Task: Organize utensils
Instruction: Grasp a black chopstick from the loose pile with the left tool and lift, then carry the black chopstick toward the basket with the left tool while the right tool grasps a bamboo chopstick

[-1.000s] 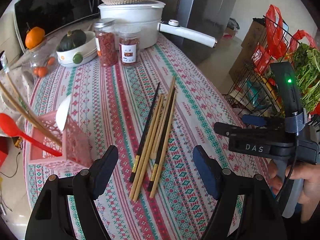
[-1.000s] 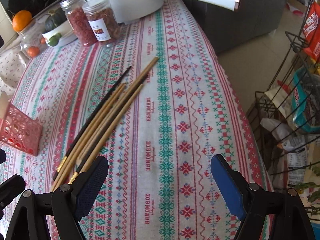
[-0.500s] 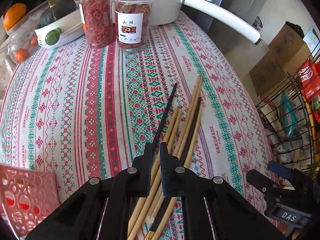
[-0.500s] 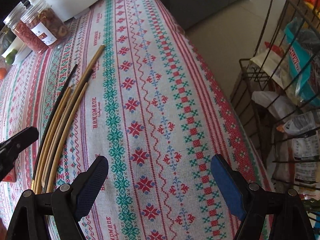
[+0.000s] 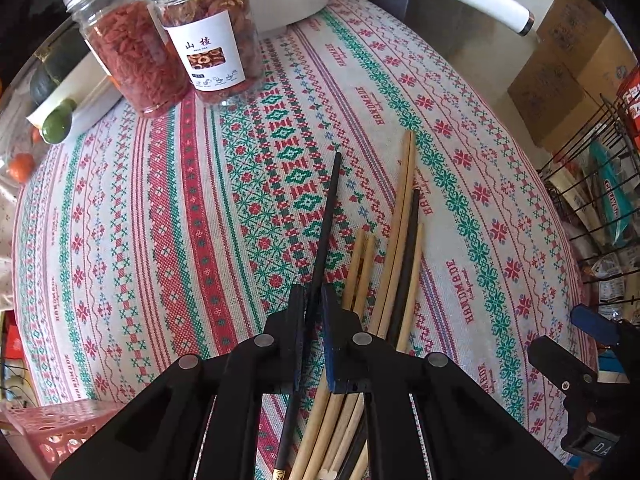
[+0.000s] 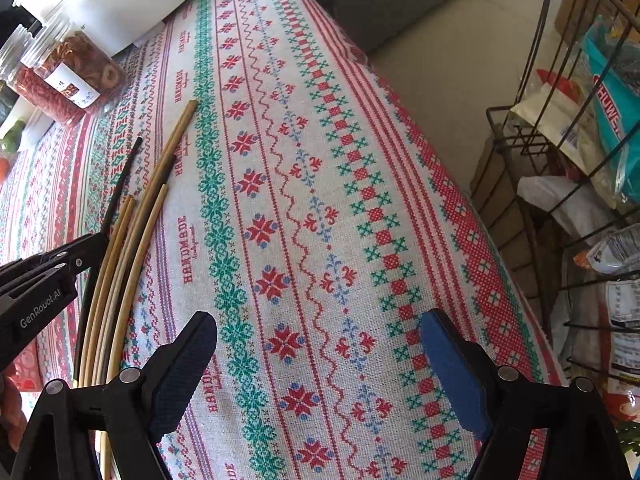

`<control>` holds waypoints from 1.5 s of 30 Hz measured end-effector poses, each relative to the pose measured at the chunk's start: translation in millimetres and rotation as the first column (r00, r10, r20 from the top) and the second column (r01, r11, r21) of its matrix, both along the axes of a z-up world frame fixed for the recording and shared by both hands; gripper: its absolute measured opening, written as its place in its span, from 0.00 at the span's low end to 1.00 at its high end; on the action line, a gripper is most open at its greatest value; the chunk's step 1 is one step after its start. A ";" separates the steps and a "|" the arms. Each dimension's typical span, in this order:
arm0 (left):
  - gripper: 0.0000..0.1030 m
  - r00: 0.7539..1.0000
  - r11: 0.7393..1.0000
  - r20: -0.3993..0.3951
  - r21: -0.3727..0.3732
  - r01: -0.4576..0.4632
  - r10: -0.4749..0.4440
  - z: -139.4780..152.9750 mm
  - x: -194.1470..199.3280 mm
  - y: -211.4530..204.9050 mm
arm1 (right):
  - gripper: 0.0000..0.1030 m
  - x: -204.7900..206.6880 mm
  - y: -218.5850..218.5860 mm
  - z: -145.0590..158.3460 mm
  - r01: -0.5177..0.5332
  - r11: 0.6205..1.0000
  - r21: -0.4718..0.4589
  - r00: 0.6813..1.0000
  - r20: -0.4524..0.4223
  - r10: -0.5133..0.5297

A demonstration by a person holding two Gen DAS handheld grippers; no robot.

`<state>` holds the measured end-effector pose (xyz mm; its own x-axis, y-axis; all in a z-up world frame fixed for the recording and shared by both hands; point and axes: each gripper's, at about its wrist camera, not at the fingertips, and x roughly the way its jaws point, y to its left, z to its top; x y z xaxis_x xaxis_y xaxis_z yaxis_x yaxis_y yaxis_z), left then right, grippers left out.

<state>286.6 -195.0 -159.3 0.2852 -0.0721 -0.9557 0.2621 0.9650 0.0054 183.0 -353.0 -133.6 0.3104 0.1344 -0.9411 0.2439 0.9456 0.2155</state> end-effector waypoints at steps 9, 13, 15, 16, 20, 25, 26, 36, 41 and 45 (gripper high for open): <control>0.07 0.999 0.997 0.052 -0.072 0.006 -0.003 18.3 -41.8 15.3 | 0.85 -6.6 -11.1 13.9 0.043 0.997 0.060 0.999 0.014 -0.044; 0.07 0.995 0.986 0.091 -0.155 0.064 -0.051 49.8 -79.3 29.7 | 0.85 -11.9 -8.6 15.5 0.059 0.997 0.058 0.998 0.007 -0.060; 0.07 0.990 0.979 0.123 -0.183 0.092 -0.070 67.6 -98.6 38.3 | 0.85 -14.4 -5.4 15.7 0.057 0.996 0.064 0.998 0.003 -0.058; 0.06 0.987 0.974 0.140 -0.200 0.104 -0.077 76.3 -108.9 43.9 | 0.85 -15.7 -3.3 16.4 0.056 0.996 0.065 0.998 0.003 -0.057; 0.06 0.977 0.955 0.200 -0.270 0.121 -0.068 103.3 -150.3 73.9 | 0.85 -18.9 6.6 22.0 0.041 0.998 0.043 0.999 0.020 -0.042; 0.06 0.966 0.945 0.258 -0.307 0.111 -0.029 118.7 -180.6 110.8 | 0.84 -15.9 21.8 24.6 0.044 0.998 0.054 0.998 0.052 -0.047; 0.06 0.965 0.940 0.260 -0.322 0.109 -0.023 122.0 -183.0 115.6 | 0.83 -14.0 25.7 23.2 0.040 0.997 0.068 0.998 0.055 -0.044; 0.06 0.951 0.931 0.308 -0.345 0.121 -0.010 141.9 -211.4 154.4 | 0.39 18.1 61.0 -3.1 0.037 0.978 0.206 0.998 0.034 -0.045; 0.06 0.955 0.932 0.297 -0.349 0.099 0.009 140.5 -214.7 170.1 | 0.30 30.3 75.8 -8.7 0.024 0.987 0.158 0.998 0.045 -0.032; 0.06 0.956 0.932 0.292 -0.353 0.084 0.025 140.5 -215.0 179.9 | 0.26 36.0 89.8 -8.0 -0.014 0.997 0.078 0.998 0.057 0.009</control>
<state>71.6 -15.1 -18.8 0.5350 -0.4064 -0.7407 0.3297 0.9076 -0.2598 219.0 -263.2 -141.6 0.3610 0.2108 -0.9084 0.2183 0.9279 0.3021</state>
